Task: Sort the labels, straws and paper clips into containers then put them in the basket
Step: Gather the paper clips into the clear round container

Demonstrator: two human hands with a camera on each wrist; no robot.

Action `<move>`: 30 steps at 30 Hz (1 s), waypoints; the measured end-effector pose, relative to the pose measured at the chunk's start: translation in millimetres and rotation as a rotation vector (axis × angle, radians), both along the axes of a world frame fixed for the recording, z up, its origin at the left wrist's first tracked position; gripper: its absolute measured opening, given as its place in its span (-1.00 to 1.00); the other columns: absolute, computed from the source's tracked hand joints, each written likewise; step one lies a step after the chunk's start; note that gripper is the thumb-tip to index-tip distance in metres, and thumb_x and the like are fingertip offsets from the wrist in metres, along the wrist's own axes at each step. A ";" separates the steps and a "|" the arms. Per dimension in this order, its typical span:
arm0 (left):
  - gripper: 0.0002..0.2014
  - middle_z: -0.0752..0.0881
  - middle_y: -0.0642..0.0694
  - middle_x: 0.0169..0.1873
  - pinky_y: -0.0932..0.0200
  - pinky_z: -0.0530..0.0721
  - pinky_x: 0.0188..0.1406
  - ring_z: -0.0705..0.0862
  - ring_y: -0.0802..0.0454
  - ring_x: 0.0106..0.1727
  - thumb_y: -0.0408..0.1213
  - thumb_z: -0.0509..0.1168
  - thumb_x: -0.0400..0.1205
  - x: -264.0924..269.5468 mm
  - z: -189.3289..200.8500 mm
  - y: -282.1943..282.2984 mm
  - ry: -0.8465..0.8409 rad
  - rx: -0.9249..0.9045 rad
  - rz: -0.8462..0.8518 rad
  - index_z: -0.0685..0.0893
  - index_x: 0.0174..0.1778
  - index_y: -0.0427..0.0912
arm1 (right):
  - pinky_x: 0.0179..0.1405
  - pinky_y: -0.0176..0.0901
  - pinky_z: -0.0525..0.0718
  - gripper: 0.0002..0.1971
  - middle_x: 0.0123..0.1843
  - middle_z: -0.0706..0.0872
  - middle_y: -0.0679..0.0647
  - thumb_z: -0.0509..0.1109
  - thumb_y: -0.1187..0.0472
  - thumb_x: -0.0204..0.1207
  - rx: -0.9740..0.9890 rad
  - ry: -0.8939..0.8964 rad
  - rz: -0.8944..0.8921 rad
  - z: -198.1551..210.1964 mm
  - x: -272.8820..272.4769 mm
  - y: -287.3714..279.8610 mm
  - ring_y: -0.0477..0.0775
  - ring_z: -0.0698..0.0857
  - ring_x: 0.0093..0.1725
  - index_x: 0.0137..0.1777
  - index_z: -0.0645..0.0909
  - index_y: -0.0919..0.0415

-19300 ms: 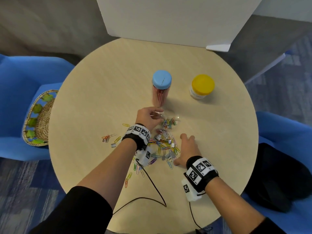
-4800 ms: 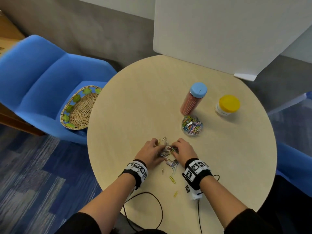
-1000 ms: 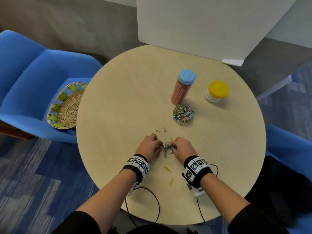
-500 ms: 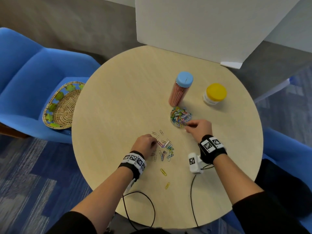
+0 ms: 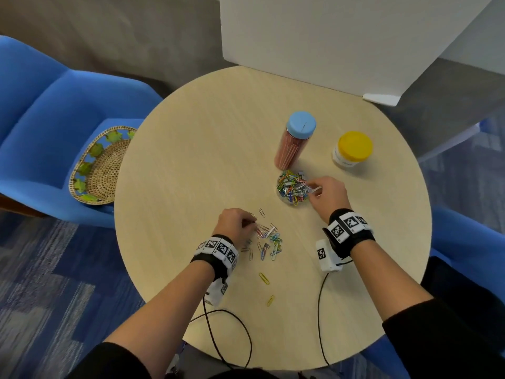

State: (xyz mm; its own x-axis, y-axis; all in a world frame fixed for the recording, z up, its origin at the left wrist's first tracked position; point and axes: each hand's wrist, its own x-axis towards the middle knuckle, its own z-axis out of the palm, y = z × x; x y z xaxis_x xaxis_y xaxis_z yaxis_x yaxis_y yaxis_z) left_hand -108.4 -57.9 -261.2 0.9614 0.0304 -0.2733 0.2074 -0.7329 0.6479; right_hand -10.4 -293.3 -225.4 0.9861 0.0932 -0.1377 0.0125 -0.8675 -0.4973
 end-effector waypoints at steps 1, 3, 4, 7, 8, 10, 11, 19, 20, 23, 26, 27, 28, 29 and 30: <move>-0.83 0.82 -0.05 -0.06 0.16 0.71 0.14 0.75 0.06 -0.04 -0.22 0.47 0.57 5.5 4.2 -1.7 -0.025 -0.038 0.020 0.84 0.04 -0.15 | 0.00 -0.17 0.69 -0.72 -0.05 0.78 0.04 0.41 0.39 0.46 0.010 -0.003 -0.003 0.0 -6.8 -1.8 0.03 0.72 -0.19 0.09 0.80 0.10; -0.84 0.83 -0.03 -0.12 0.23 0.72 0.06 0.73 0.13 -0.12 -0.23 0.49 0.55 20.7 13.9 -6.6 -0.097 -0.121 0.052 0.84 0.01 -0.15 | -0.03 -0.23 0.65 -0.77 -0.15 0.75 -0.02 0.39 0.37 0.47 0.015 0.043 0.009 -3.8 -25.8 -3.0 -0.03 0.68 -0.23 -0.03 0.81 0.07; -0.85 0.83 -0.02 -0.14 0.30 0.72 0.01 0.73 0.18 -0.16 -0.22 0.50 0.54 29.8 18.1 -9.8 -0.131 -0.163 0.066 0.85 -0.01 -0.15 | 0.00 -0.23 0.66 -0.77 -0.17 0.76 -0.03 0.37 0.36 0.48 0.017 0.103 0.026 -8.6 -36.6 -3.2 -0.04 0.69 -0.22 -0.07 0.81 0.06; -0.86 0.84 -0.03 -0.19 0.57 0.63 -0.12 0.73 0.23 -0.22 -0.23 0.52 0.53 58.5 27.6 -21.7 -0.187 -0.255 0.118 0.86 -0.05 -0.18 | 0.05 -0.24 0.68 -0.79 -0.17 0.79 -0.07 0.37 0.31 0.48 -0.017 0.325 0.108 -24.4 -67.1 -5.2 -0.13 0.68 -0.25 -0.12 0.81 0.04; -0.86 0.85 -0.05 -0.19 0.59 0.61 -0.13 0.75 0.20 -0.22 -0.25 0.51 0.53 67.9 29.5 -25.8 -0.193 -0.274 0.137 0.87 -0.05 -0.20 | 0.02 -0.26 0.67 -0.80 -0.18 0.78 -0.08 0.38 0.31 0.47 -0.019 0.371 0.118 -28.5 -74.0 -7.6 -0.17 0.65 -0.29 -0.11 0.81 0.03; -0.86 0.85 -0.08 -0.20 0.54 0.65 -0.11 0.77 0.16 -0.22 -0.27 0.51 0.53 85.3 30.8 -33.5 -0.196 -0.298 0.153 0.87 -0.06 -0.22 | -0.04 -0.27 0.65 -0.79 -0.20 0.77 -0.08 0.39 0.33 0.44 0.000 0.418 0.100 -34.0 -83.0 -13.6 -0.20 0.64 -0.31 -0.11 0.78 0.01; -0.86 0.85 -0.08 -0.21 0.45 0.69 -0.06 0.77 0.14 -0.21 -0.28 0.51 0.53 93.4 29.9 -36.8 -0.197 -0.301 0.151 0.87 -0.06 -0.23 | -0.06 -0.28 0.63 -0.78 -0.22 0.75 -0.08 0.39 0.34 0.43 0.013 0.425 0.084 -35.8 -85.7 -16.3 -0.19 0.64 -0.31 -0.12 0.76 -0.01; -0.88 0.85 -0.02 -0.20 0.23 0.73 0.01 0.74 0.16 -0.23 -0.24 0.50 0.52 119.7 15.8 -61.4 -0.165 -0.206 0.101 0.88 -0.08 -0.15 | -0.12 -0.37 0.50 -0.80 -0.19 0.71 -0.07 0.42 0.33 0.43 0.054 0.400 0.079 -38.7 -88.1 -26.2 -0.19 0.59 -0.30 -0.02 0.77 0.07; -0.87 0.85 -0.02 -0.18 0.26 0.70 -0.02 0.71 0.16 -0.24 -0.22 0.50 0.52 119.4 15.1 -62.3 -0.164 -0.198 0.091 0.88 -0.07 -0.14 | -0.11 -0.36 0.50 -0.80 -0.17 0.70 -0.06 0.43 0.33 0.43 0.057 0.393 0.085 -38.8 -89.2 -25.5 -0.16 0.60 -0.28 -0.01 0.77 0.08; -0.87 0.84 0.01 -0.11 0.30 0.65 -0.07 0.63 0.19 -0.23 -0.26 0.47 0.53 116.7 14.4 -59.8 -0.189 -0.171 0.061 0.87 -0.04 -0.08 | -0.06 -0.32 0.51 -0.74 -0.09 0.63 -0.03 0.41 0.37 0.46 0.083 0.357 0.082 -39.9 -92.4 -20.9 -0.10 0.58 -0.20 0.10 0.75 0.12; -0.75 0.80 -0.02 -0.01 0.21 0.69 -0.06 0.65 0.11 -0.14 -0.44 0.37 0.53 108.3 10.7 -46.7 -0.264 -0.166 0.063 0.85 0.02 -0.08 | 0.09 -0.30 0.56 -0.65 0.06 0.56 -0.02 0.36 0.41 0.53 0.106 0.292 0.096 -41.6 -89.7 -6.4 -0.10 0.57 -0.06 0.29 0.69 0.17; -0.69 0.79 -0.07 0.03 0.17 0.69 0.00 0.67 0.05 -0.08 -0.51 0.31 0.53 104.2 8.7 -39.7 -0.266 -0.139 0.068 0.84 0.04 -0.10 | 0.18 -0.25 0.58 -0.61 0.12 0.55 0.00 0.33 0.41 0.55 0.105 0.269 0.120 -42.7 -88.1 1.4 -0.07 0.57 -0.01 0.36 0.66 0.19; -0.64 0.77 -0.12 0.08 0.13 0.68 0.09 0.69 -0.02 0.01 -0.57 0.26 0.53 99.3 5.4 -31.4 -0.247 -0.097 0.055 0.82 0.08 -0.14 | 0.26 -0.21 0.56 -0.58 0.17 0.55 0.03 0.29 0.42 0.56 0.100 0.251 0.151 -44.0 -85.6 10.4 -0.04 0.56 0.05 0.41 0.62 0.20; -0.60 0.74 -0.16 0.15 0.12 0.63 0.19 0.68 -0.08 0.12 -0.61 0.22 0.54 92.9 3.6 -22.2 -0.201 -0.041 0.012 0.81 0.13 -0.17 | 0.31 -0.18 0.54 -0.56 0.20 0.54 0.05 0.26 0.44 0.58 0.095 0.236 0.185 -45.0 -83.7 20.2 0.01 0.55 0.12 0.44 0.60 0.22; -0.60 0.71 -0.20 0.22 0.14 0.55 0.26 0.65 -0.13 0.22 -0.61 0.21 0.56 84.3 1.1 -12.9 -0.148 0.024 -0.069 0.78 0.19 -0.19 | 0.34 -0.14 0.53 -0.55 0.23 0.54 0.07 0.23 0.46 0.59 0.089 0.223 0.221 -45.7 -82.3 30.1 0.05 0.54 0.17 0.46 0.58 0.23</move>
